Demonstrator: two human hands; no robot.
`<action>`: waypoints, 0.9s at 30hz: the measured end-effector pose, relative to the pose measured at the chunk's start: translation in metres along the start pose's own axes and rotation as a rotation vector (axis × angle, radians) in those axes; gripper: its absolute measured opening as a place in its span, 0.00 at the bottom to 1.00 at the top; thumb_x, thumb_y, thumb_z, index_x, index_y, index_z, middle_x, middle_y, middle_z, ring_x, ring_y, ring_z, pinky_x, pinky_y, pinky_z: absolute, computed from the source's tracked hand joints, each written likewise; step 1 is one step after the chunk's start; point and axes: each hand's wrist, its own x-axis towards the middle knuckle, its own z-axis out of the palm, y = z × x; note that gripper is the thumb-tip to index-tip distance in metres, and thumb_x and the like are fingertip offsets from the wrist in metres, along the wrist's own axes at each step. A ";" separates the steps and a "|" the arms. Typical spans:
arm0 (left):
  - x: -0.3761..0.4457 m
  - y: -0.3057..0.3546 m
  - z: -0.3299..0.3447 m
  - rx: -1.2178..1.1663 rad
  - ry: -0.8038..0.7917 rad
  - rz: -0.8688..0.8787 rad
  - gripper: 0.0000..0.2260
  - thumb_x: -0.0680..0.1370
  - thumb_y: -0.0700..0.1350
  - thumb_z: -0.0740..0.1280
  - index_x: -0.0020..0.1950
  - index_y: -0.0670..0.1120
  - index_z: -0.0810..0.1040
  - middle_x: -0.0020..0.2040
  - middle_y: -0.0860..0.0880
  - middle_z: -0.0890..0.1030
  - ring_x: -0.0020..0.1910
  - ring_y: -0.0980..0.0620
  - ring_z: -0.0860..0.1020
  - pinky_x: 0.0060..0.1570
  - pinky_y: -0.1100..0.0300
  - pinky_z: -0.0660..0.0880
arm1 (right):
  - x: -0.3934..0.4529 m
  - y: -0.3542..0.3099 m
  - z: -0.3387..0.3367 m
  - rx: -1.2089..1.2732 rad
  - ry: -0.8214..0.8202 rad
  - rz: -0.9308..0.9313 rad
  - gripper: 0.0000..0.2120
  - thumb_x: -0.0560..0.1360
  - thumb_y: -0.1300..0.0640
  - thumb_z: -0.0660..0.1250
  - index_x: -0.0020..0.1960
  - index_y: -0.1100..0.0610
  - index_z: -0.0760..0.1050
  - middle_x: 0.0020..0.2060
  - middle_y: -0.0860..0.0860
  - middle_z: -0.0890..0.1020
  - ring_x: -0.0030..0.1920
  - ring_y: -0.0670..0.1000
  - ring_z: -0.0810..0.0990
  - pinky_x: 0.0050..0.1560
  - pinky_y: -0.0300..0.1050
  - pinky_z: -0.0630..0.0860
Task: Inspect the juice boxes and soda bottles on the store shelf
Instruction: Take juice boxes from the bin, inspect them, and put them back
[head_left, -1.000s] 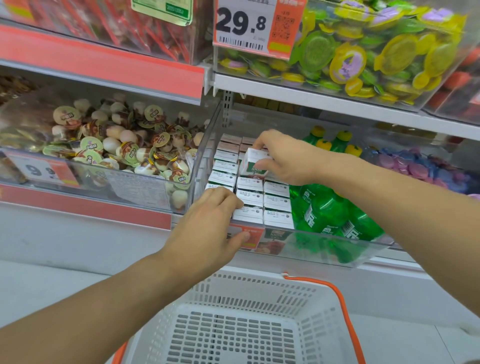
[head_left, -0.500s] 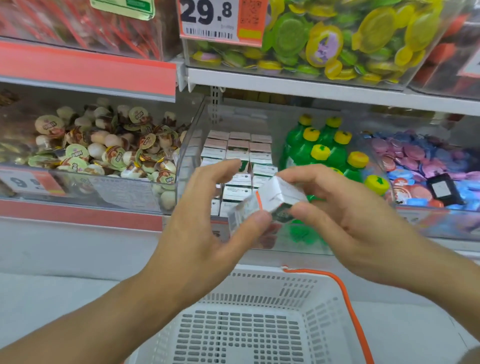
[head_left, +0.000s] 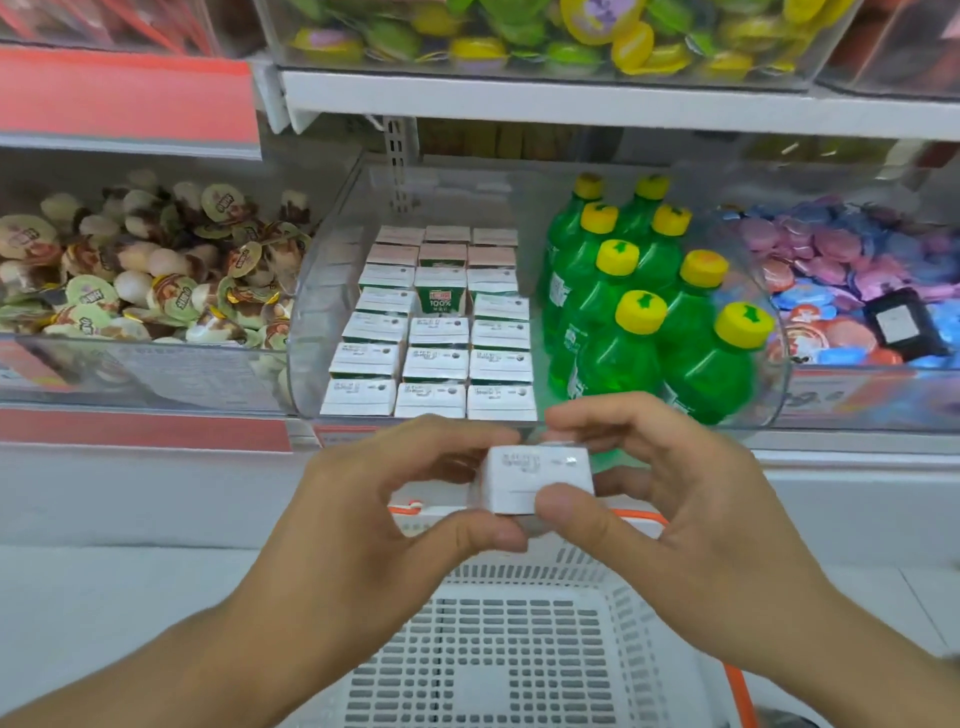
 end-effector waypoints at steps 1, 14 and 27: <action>-0.001 0.001 0.000 0.019 0.014 0.011 0.18 0.66 0.59 0.73 0.54 0.60 0.82 0.50 0.67 0.83 0.49 0.66 0.82 0.50 0.76 0.72 | -0.001 0.000 0.001 0.037 0.026 0.026 0.17 0.66 0.41 0.74 0.53 0.42 0.80 0.49 0.44 0.84 0.51 0.48 0.83 0.45 0.38 0.80; -0.006 0.003 0.003 -0.027 0.032 -0.068 0.19 0.63 0.60 0.75 0.54 0.61 0.82 0.47 0.68 0.83 0.48 0.67 0.82 0.51 0.73 0.74 | 0.003 -0.005 0.017 0.177 -0.067 0.185 0.14 0.68 0.42 0.70 0.50 0.47 0.81 0.47 0.48 0.86 0.49 0.48 0.84 0.47 0.40 0.77; -0.011 0.008 0.006 -0.063 0.052 -0.118 0.19 0.62 0.61 0.74 0.52 0.64 0.81 0.44 0.63 0.84 0.45 0.60 0.82 0.48 0.69 0.75 | 0.004 -0.004 0.017 0.519 -0.203 0.345 0.17 0.61 0.51 0.70 0.49 0.54 0.81 0.42 0.51 0.85 0.43 0.48 0.82 0.44 0.37 0.76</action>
